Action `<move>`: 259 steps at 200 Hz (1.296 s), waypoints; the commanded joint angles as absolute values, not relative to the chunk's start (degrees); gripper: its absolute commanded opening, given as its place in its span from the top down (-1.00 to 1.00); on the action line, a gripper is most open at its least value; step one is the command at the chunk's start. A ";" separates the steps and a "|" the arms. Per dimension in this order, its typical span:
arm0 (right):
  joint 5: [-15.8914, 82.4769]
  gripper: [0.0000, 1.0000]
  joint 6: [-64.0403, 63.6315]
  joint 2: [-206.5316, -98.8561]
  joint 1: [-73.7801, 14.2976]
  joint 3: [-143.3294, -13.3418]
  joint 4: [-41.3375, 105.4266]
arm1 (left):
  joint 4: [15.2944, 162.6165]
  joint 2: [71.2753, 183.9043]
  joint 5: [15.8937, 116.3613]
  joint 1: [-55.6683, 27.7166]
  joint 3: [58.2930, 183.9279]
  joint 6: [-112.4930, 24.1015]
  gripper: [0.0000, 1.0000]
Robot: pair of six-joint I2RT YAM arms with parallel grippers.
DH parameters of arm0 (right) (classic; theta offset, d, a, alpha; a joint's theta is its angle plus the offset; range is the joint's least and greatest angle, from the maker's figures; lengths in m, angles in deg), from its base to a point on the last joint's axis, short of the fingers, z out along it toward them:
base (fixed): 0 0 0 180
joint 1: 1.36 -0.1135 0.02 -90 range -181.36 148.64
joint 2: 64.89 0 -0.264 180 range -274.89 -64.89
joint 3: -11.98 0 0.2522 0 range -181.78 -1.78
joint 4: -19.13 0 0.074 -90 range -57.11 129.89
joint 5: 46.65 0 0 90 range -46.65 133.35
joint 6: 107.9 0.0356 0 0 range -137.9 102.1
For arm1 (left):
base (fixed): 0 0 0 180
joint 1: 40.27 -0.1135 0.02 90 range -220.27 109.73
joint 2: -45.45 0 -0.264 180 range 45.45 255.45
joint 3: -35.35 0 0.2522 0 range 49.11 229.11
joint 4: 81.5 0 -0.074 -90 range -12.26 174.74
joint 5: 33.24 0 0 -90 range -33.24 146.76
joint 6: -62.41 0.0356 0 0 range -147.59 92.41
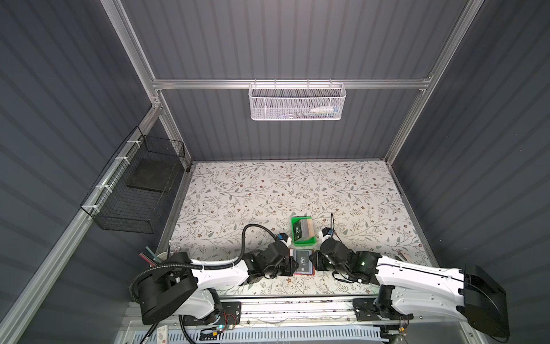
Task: Put the credit cards into the card holder
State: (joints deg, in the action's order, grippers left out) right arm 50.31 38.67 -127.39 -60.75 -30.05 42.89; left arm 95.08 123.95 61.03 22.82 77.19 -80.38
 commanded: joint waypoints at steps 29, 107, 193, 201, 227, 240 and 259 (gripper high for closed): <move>47.34 0.62 40.94 -130.62 -57.52 -29.24 44.45 | 95.68 125.89 60.34 23.28 78.67 -82.49 0.65; 43.17 0.72 40.32 -136.34 -54.29 -29.58 42.71 | 97.81 127.39 60.70 23.28 78.01 -85.05 0.65; 43.21 0.75 38.62 -141.33 -53.00 -30.60 41.47 | 96.00 126.80 59.81 23.28 79.11 -85.08 0.66; 43.24 0.77 38.21 -141.85 -52.74 -30.71 41.13 | 95.77 126.40 59.84 23.28 79.10 -85.34 0.66; 43.29 0.78 35.84 -143.23 -52.18 -31.97 41.19 | 95.14 125.43 59.44 23.16 79.07 -85.82 0.67; 43.36 0.78 34.56 -143.73 -51.99 -32.68 41.63 | 94.14 125.00 58.90 23.19 79.42 -86.02 0.66; 43.63 0.78 33.46 -143.86 -51.97 -33.39 42.36 | 93.07 124.57 58.25 22.93 79.60 -86.31 0.67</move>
